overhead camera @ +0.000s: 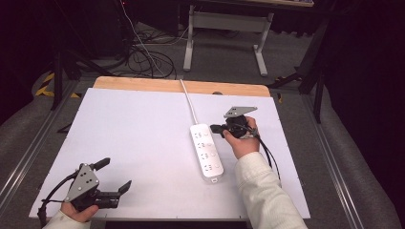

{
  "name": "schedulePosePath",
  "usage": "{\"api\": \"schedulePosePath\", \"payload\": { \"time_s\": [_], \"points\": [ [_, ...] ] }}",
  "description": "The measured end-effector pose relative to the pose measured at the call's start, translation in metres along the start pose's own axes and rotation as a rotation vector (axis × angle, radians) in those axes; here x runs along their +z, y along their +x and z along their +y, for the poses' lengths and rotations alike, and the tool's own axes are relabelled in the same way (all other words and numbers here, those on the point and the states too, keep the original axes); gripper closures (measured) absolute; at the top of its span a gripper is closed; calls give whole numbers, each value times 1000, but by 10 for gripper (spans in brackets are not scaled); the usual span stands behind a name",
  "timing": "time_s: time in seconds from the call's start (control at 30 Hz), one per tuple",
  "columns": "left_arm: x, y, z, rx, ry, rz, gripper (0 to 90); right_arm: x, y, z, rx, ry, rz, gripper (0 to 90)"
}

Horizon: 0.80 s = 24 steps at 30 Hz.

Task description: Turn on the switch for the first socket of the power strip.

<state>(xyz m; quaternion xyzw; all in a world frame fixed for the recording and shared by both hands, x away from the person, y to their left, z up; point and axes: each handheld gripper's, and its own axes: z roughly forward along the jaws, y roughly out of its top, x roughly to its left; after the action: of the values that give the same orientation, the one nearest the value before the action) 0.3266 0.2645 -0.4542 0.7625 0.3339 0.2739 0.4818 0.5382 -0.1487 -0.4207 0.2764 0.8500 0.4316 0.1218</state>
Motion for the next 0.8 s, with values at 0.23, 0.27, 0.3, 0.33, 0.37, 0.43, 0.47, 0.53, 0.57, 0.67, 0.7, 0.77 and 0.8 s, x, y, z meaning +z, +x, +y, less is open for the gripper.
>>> {"api": "schedulePosePath", "payload": {
  "time_s": [0.23, 0.27, 0.3, 0.33, 0.37, 0.43, 0.47, 0.53, 0.57, 0.67, 0.7, 0.77, 0.8],
  "points": [
    [0, 0, 0, 3, 0, -2, 49, 18, -5, -2, 13, 28, -14, 900],
    [0, 0, 0, 3, 0, -2, 49, 20, -5, -2, 13, 29, -14, 900],
    [0, 0, 0, 2, 0, -3, 49, 23, -5, -3, 14, 32, -15, 900],
    [0, 0, 0, -1, -1, -4, 49, 23, -5, -3, 14, 32, -15, 900],
    [0, 0, 0, 2, 0, -3, 49, 24, -5, -3, 16, 33, -14, 900],
    [0, 0, 0, 3, 1, -2, 49, 27, -5, -4, 16, 42, -15, 900],
    [0, 0, 0, 4, 1, -2, 49, 28, -6, -4, 16, 43, -12, 900],
    [0, 0, 0, 4, 0, -3, 49, 31, -6, -5, 18, 48, -13, 900],
    [0, 0, 0, 4, 0, -2, 49, 32, -6, -5, 19, 52, -14, 900],
    [0, 0, 0, 3, 1, -2, 49, 36, -6, -7, 23, 55, -15, 900],
    [1, 0, 0, 4, 1, -2, 49, 37, -6, -7, 22, 59, -16, 900],
    [1, 0, 0, 4, 1, -1, 49, 39, -5, -8, 26, 59, -20, 900],
    [1, 0, 0, 4, 1, -1, 49, 42, -4, -8, 25, 61, -22, 900]
  ]
}}
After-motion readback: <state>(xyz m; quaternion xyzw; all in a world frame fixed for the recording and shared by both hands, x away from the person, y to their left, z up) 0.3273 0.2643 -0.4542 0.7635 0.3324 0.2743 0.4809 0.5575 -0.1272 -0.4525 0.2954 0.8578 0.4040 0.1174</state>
